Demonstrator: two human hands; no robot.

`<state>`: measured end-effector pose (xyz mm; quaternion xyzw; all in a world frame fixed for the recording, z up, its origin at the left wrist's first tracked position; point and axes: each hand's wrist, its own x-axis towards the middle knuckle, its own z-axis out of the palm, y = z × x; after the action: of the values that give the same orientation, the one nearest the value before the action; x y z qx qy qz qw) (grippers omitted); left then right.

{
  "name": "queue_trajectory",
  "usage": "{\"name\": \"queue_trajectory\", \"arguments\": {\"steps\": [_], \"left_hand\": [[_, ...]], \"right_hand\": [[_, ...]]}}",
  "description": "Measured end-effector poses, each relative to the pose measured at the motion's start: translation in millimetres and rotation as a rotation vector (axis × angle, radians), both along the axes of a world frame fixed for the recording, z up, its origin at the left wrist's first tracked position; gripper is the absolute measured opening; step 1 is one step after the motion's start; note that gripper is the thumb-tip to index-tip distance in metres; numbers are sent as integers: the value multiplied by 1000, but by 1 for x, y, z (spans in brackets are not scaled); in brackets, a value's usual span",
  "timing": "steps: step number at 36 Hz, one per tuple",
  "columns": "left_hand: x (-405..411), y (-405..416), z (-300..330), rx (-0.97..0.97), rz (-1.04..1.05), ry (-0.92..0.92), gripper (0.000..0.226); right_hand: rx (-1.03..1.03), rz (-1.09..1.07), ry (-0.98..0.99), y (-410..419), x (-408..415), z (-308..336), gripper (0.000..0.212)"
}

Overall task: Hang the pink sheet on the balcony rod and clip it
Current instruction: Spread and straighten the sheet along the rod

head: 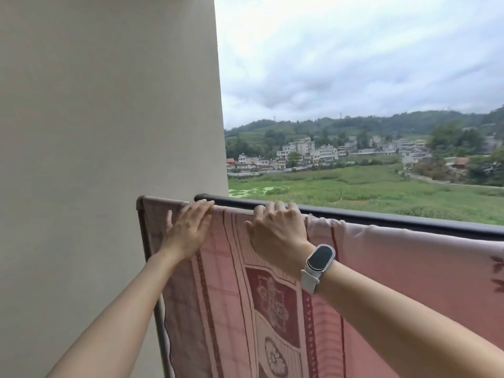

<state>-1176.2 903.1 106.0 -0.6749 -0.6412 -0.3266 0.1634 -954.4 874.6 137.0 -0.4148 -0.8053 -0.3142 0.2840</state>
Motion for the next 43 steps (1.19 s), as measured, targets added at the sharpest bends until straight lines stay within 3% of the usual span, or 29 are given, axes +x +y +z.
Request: {"name": "queue_trajectory", "arguments": {"steps": [5,16,21,26,29,33,38,40,43], "left_hand": [[-90,31,3,-24,-7,-38,42],[-241,99,23,20,-145,20,33],[-259,116,32,29,-424,-134,18],[-264,117,31,-54,-633,-535,24],[-259,119,36,-30,-631,-643,11],[-258,124,57,-2,-598,-660,10],[-279,140,74,70,-596,-812,14],[-285,145,65,-27,-563,-825,13],[-288,145,43,-260,-626,-944,34]], "right_hand": [[-23,-93,40,25,-81,-5,43],[-93,-156,130,75,-222,2,38],[-48,-103,153,92,-250,1,16],[-39,-58,263,98,-266,4,12],[-41,-38,320,100,-275,9,15],[-23,-23,350,111,-289,24,13],[56,9,433,123,-309,44,17],[-26,-65,314,129,-314,39,18],[-134,-112,220,131,-316,25,22]]}}
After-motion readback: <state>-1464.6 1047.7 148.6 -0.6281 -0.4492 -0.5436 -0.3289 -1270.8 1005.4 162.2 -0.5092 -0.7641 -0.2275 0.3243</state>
